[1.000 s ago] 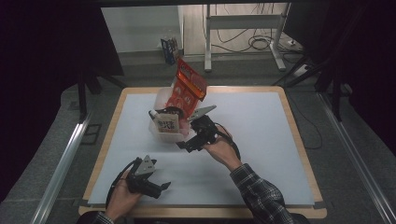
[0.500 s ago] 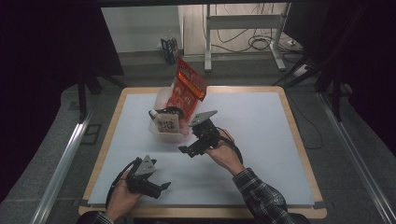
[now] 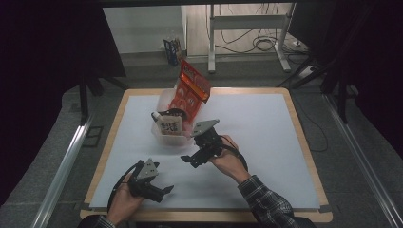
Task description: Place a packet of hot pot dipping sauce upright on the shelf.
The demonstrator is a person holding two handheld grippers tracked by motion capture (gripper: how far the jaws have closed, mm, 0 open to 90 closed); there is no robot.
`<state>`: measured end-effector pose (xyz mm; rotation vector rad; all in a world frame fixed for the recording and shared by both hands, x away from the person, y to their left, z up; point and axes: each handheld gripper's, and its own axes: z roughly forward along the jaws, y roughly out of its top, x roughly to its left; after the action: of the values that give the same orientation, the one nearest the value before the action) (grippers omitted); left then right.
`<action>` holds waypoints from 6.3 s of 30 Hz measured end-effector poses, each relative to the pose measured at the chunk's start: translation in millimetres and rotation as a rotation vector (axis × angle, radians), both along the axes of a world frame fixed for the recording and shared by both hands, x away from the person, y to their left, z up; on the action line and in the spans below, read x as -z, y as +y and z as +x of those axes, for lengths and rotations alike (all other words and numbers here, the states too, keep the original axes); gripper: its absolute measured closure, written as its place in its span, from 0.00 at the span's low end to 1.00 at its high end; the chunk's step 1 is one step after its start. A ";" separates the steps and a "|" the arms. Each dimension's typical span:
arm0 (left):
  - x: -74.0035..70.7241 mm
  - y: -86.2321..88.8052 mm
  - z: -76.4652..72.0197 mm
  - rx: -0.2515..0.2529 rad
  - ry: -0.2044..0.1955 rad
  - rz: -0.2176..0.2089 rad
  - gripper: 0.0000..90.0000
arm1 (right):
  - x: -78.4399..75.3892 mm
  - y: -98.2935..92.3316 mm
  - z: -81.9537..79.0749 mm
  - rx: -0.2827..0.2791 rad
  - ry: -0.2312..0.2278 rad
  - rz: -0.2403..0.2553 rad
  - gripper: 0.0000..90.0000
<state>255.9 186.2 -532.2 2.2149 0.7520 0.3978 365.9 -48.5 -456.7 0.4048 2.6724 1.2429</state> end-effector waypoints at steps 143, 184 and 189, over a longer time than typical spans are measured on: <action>0.7 -0.2 -0.6 -0.004 -0.009 0.001 0.01 | 9.4 -123.3 -45.8 0.246 -0.001 0.007 0.00; 2.0 -1.8 -0.2 0.001 -0.002 0.014 0.01 | 18.6 -190.4 -76.1 0.407 -0.024 0.016 0.00; 2.2 -2.0 -0.1 0.002 -0.002 0.016 0.01 | 21.6 -198.9 -79.0 0.430 -0.027 0.009 0.00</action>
<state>255.8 184.2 -534.4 2.2302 0.7477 0.4060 286.9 -247.4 -478.4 0.8987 2.3795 1.1142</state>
